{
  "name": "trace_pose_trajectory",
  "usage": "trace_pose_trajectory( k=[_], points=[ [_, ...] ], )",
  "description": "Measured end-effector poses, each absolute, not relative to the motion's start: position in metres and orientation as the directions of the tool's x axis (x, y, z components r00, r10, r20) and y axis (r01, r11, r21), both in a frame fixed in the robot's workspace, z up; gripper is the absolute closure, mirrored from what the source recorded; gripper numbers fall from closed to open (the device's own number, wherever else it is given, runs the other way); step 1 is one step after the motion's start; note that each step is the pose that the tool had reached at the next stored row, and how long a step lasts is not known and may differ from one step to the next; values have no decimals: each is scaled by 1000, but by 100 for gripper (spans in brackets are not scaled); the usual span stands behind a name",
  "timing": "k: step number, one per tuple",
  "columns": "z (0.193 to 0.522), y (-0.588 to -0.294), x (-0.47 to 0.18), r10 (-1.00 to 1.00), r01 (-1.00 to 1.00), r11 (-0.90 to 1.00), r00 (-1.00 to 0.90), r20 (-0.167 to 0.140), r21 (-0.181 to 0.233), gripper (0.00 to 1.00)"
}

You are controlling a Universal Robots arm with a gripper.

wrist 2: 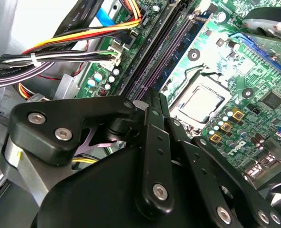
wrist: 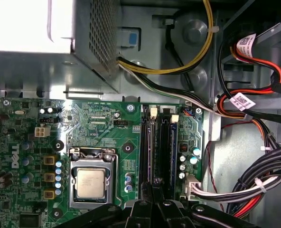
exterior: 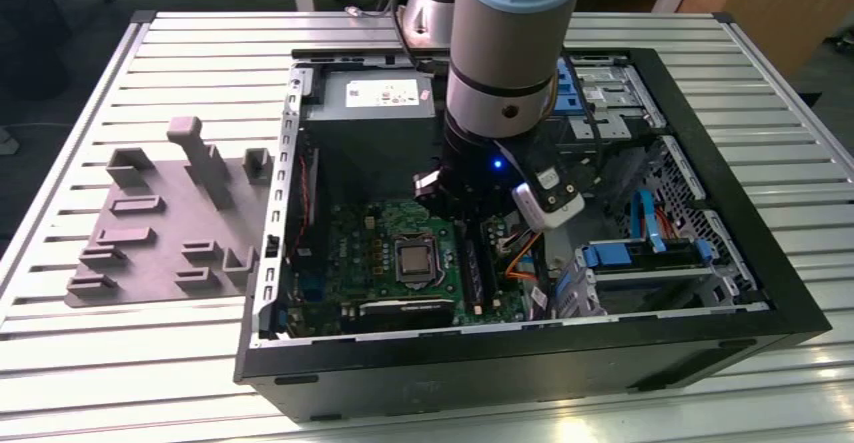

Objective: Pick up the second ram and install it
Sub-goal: 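Insert the second ram into the second slot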

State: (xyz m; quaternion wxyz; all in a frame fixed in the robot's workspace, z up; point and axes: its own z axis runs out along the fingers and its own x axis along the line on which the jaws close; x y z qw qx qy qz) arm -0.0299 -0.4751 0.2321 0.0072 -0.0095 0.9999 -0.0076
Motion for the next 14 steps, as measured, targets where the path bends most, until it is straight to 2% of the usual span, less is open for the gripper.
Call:
trace_pose_trajectory(
  k=[14],
  points=[
    [229, -475, -30, -19, -19, 1000, -1000, -14, -14, 89]
  ],
)
